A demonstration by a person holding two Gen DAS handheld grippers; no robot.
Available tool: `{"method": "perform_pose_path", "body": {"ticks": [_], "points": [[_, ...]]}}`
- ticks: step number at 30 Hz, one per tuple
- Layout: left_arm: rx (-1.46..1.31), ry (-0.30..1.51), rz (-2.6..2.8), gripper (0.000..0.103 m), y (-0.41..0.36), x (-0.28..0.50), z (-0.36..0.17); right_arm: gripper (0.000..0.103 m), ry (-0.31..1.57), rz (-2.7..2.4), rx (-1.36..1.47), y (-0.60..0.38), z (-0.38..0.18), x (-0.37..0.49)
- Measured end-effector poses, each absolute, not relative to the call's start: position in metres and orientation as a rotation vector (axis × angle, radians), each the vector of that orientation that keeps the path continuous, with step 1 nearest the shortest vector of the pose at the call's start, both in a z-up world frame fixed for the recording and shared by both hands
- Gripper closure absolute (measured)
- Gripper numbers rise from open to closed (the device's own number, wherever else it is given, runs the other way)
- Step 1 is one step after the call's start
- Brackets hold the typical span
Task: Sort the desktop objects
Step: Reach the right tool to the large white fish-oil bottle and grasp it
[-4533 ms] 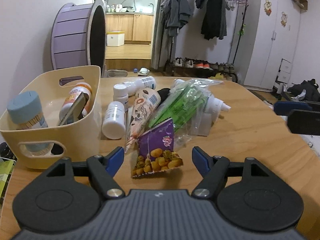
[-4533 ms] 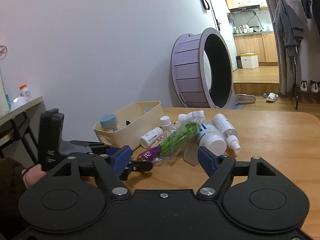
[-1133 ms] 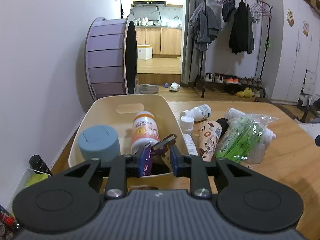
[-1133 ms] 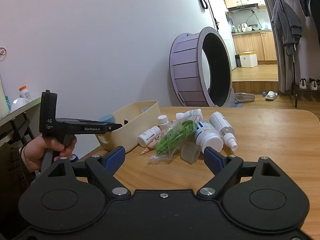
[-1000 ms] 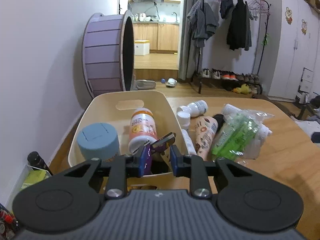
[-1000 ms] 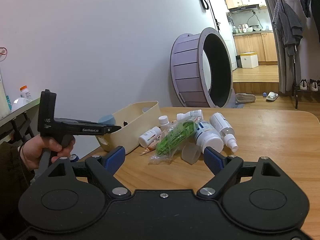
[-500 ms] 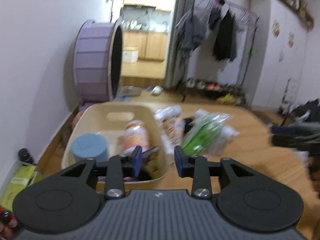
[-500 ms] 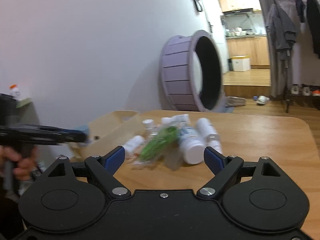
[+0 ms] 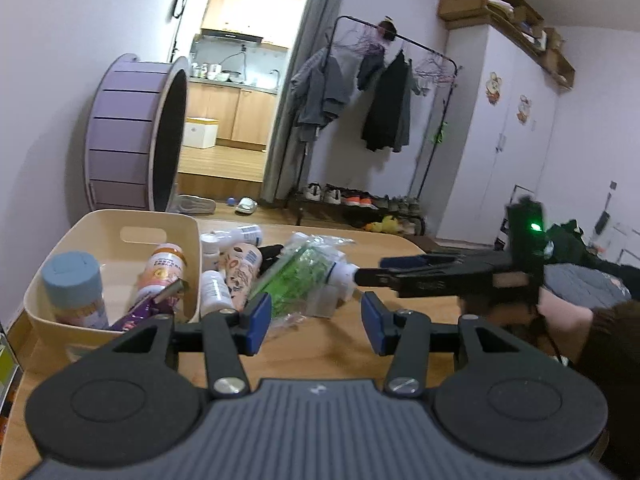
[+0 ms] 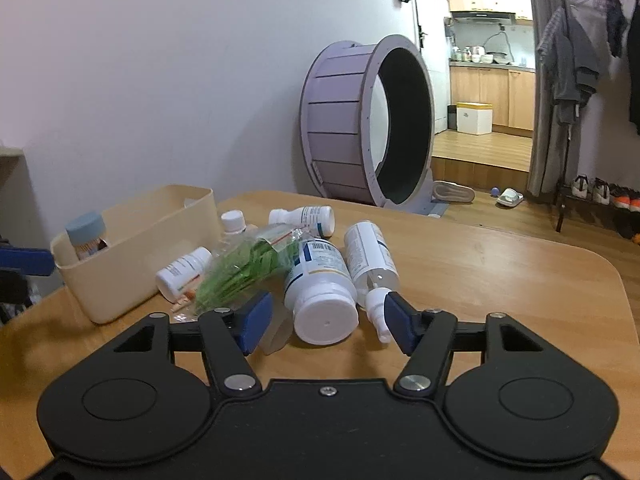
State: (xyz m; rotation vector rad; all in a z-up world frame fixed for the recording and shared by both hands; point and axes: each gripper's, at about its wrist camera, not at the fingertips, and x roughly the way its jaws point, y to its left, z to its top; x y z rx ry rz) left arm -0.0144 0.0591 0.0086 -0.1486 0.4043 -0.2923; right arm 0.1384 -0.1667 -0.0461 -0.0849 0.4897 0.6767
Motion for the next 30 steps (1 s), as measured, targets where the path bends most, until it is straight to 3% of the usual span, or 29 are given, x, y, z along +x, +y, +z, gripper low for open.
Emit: {"method": "perform_pose_path", "body": {"ticks": [22,24,27,30], "points": [[-0.182,0.387,-0.278,0.054,0.065,-0.022,0.009,0.04,0.49,0.702,-0.122,-0.159,-0.057,0.143],[-0.182,0.388,-0.278,0.054,0.065,-0.022,0.01,0.044,0.492,0.704,-0.129,-0.159,-0.056,0.142],[-0.185,0.39,-0.276,0.054,0.066,-0.021,0.01,0.061,0.501,0.707,-0.131,-0.159,-0.056,0.143],[-0.186,0.392,-0.272,0.054,0.067,-0.021,0.01,0.062,0.511,0.706,-0.118,-0.16,-0.055,0.144]]}}
